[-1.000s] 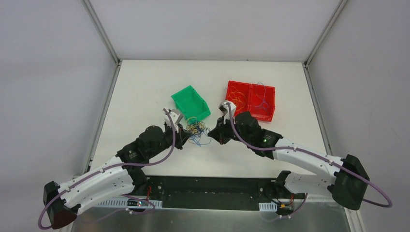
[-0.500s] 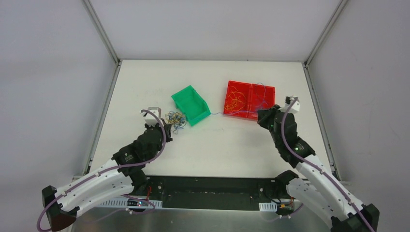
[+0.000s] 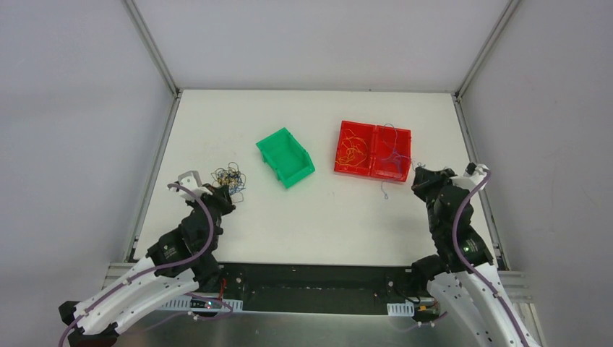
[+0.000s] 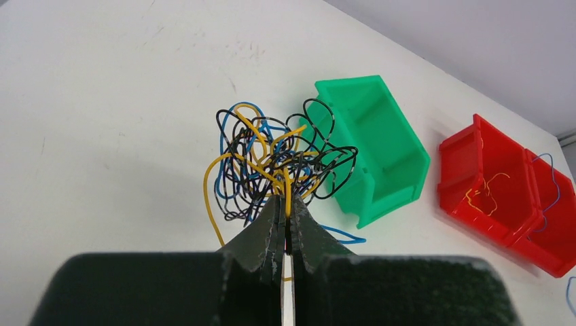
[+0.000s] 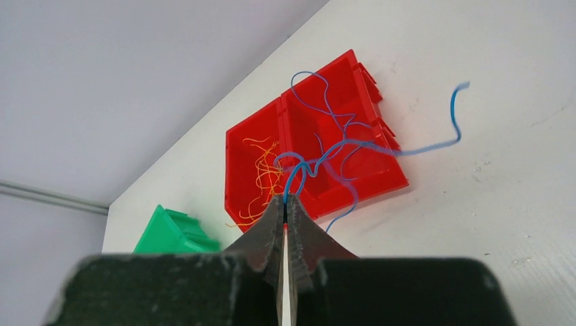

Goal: Untangle the cables

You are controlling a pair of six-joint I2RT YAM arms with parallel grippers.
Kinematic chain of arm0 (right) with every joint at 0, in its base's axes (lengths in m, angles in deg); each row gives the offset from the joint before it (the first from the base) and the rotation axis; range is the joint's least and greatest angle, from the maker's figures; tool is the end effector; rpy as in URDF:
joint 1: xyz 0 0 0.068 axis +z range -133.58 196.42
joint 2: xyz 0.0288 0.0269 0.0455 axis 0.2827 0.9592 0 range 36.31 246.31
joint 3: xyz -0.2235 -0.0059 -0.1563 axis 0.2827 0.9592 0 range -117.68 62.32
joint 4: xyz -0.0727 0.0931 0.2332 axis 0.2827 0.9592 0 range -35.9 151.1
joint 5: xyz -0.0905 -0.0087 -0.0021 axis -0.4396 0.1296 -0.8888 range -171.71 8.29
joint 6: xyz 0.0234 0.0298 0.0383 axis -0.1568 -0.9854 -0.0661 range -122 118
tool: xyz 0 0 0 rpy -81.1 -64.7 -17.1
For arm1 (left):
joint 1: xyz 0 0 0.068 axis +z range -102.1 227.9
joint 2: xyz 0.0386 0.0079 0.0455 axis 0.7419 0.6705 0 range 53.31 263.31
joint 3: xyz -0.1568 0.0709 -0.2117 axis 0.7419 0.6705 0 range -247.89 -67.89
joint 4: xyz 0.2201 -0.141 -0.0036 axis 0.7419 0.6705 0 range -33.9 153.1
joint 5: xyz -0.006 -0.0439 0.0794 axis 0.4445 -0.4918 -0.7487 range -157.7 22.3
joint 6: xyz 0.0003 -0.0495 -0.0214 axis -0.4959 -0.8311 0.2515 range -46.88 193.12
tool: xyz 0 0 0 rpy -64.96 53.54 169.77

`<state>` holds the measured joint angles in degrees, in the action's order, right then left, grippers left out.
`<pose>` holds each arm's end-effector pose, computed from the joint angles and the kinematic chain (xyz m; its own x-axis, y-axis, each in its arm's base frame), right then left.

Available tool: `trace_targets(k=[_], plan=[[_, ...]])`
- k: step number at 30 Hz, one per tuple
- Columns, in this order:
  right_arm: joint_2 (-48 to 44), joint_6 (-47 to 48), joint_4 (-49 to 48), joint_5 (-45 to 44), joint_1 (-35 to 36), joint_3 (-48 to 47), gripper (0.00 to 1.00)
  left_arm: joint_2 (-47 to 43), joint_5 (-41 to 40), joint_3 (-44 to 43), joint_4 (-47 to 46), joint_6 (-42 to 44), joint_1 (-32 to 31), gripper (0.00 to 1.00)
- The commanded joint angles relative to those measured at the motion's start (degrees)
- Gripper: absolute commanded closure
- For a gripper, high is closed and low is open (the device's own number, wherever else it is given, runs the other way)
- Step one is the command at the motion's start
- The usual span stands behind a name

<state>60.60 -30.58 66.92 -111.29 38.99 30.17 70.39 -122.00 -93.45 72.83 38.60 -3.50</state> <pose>0.1161 0.0292 0.3060 -0.0126 0.4452 -0.8953 0.1439 0.8869 0.4390 0.0818 -0.0562 0.2729 -0.0480 -0.4699 -0.8814 -0.0882 0.8810 -0.4649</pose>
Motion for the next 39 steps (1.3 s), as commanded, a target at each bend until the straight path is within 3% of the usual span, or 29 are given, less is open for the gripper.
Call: trace_targets(k=[1, 12, 28, 34, 39], plan=[[0.6, 3.1, -1.3, 4.0, -0.2, -2.8, 1.00, 0.5, 0.8, 0.0, 0.3, -2.0, -0.1, 1.00], [14.5, 7.6, 0.5, 4.8, -0.2, -15.8, 1.00, 10.5, 9.1, -3.6, -1.5, 2.3, -0.1, 1.00], [36.0, 10.8, -2.7, -6.4, -2.9, -22.1, 1.00, 8.8, 12.7, -2.5, -3.7, 3.9, -0.1, 1.00], [38.4, 10.5, -4.0, -3.4, -4.7, -21.0, 1.00, 9.2, 13.2, -2.5, -4.0, 4.1, -0.1, 1.00], [47.2, 9.3, -2.1, 3.7, -4.7, -24.1, 1.00, 9.2, 13.3, -2.4, -4.2, 4.3, 0.0, 1.00]])
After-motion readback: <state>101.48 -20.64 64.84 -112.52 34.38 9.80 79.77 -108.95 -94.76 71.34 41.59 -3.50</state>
